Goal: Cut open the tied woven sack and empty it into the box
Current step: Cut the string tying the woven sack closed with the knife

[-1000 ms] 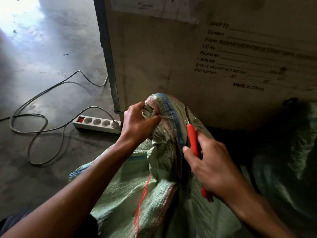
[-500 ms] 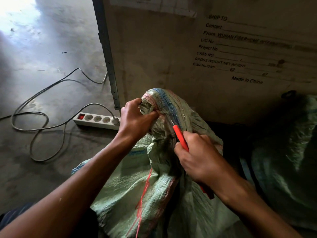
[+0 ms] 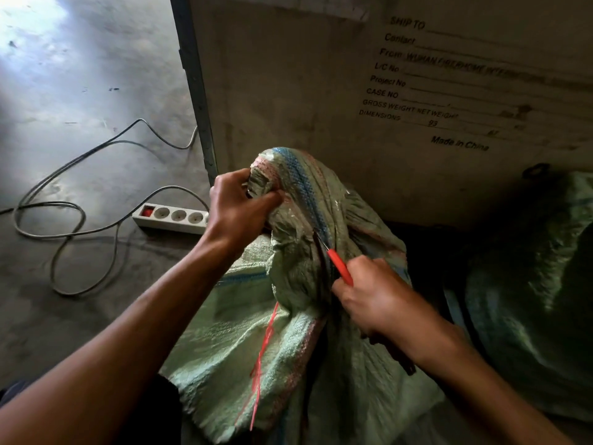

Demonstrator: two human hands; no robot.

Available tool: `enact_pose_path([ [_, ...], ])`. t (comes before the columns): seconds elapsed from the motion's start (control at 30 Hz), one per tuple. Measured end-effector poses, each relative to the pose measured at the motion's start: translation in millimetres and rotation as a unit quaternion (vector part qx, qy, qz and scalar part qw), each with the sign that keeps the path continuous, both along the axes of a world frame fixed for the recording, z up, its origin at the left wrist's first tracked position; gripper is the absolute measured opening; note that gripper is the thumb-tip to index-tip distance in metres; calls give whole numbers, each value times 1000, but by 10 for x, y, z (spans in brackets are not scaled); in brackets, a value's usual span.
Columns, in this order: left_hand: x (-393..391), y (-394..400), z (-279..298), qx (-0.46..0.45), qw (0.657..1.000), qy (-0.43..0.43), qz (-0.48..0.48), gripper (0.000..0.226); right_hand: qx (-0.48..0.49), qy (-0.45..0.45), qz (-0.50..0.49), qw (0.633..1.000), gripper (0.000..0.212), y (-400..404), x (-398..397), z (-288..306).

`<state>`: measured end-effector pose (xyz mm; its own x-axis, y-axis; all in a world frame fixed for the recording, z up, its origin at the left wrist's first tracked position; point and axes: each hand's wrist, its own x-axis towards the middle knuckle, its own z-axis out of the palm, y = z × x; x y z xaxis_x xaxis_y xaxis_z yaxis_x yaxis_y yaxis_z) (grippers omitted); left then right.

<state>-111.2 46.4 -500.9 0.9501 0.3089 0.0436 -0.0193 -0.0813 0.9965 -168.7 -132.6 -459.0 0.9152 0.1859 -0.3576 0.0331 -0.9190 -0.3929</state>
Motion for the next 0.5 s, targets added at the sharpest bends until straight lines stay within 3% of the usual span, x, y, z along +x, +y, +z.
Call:
enact_pose_path([
  [0.17, 3, 4, -17, -8, 1000, 9, -2, 16, 155, 72, -21, 985, 20, -213, -21, 2],
  [0.2, -2, -4, 1, -17, 1000, 12, -4, 16, 197, 54, -23, 979, 20, -258, -31, 33],
  [0.33, -55, -160, 105, -21, 999, -4, -49, 19, 253, -179, -98, 946, 24, -358, 145, 41],
  [0.43, -125, -304, 111, -24, 995, -20, -96, 27, 316, -176, -140, 922, 35, -337, 326, -113],
  [0.5, -165, -345, 79, 18, 993, -22, -118, 47, 373, -176, -148, 899, 30, -310, 396, -191],
])
